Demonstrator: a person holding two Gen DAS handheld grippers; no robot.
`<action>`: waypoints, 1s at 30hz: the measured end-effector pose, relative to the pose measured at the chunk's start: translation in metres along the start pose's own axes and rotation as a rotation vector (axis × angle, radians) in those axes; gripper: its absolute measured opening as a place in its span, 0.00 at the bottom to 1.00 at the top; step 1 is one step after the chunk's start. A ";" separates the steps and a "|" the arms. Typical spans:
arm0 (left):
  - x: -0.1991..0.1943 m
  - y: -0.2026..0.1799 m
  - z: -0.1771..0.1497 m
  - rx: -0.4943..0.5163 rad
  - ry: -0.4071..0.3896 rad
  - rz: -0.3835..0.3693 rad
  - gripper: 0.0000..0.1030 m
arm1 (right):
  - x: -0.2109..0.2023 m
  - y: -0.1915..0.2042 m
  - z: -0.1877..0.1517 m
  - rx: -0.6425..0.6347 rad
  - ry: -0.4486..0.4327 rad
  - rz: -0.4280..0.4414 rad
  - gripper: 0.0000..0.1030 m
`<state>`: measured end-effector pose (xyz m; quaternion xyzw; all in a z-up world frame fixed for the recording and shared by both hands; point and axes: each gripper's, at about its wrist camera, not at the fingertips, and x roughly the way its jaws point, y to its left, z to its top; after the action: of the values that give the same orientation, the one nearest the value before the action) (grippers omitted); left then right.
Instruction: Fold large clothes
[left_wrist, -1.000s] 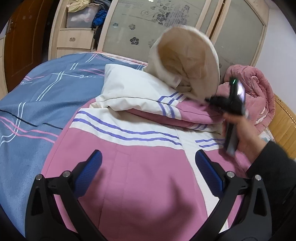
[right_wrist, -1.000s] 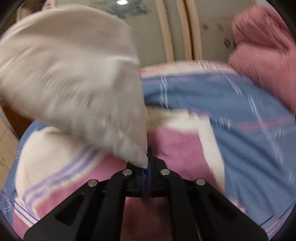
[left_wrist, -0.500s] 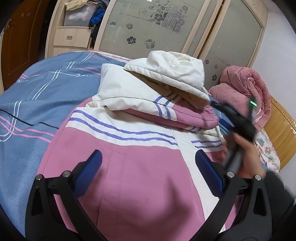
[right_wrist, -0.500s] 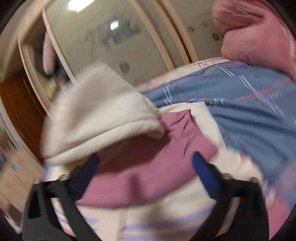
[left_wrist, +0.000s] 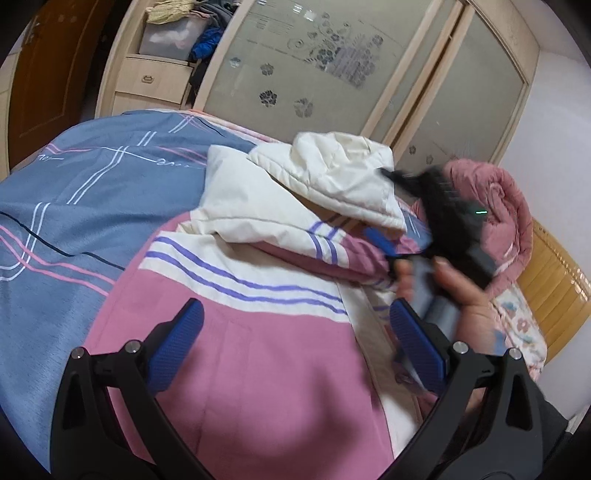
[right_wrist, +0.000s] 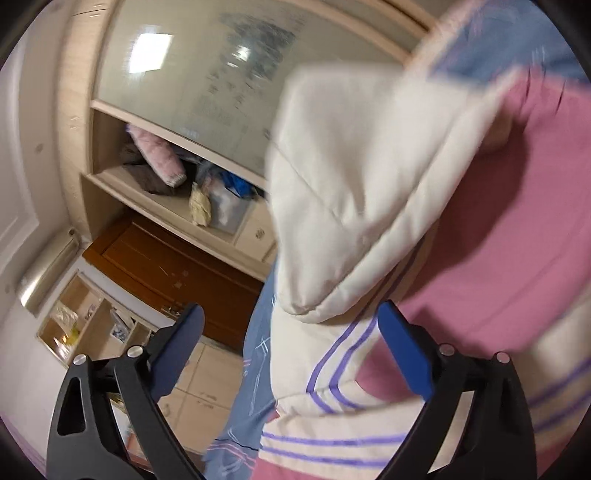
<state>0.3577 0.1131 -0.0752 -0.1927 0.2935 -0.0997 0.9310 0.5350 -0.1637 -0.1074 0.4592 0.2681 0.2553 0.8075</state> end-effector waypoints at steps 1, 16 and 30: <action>-0.001 0.002 0.001 -0.007 0.000 0.000 0.98 | 0.012 -0.003 0.001 0.013 -0.003 -0.008 0.86; -0.005 0.002 0.003 -0.005 0.001 -0.021 0.98 | -0.077 -0.004 0.000 0.072 -0.122 0.123 0.13; 0.010 -0.004 -0.002 -0.023 0.045 -0.102 0.98 | -0.097 0.005 -0.042 -0.004 0.097 0.045 0.73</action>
<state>0.3638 0.1056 -0.0802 -0.2157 0.3055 -0.1480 0.9156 0.4352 -0.1999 -0.1021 0.4504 0.2960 0.2959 0.7886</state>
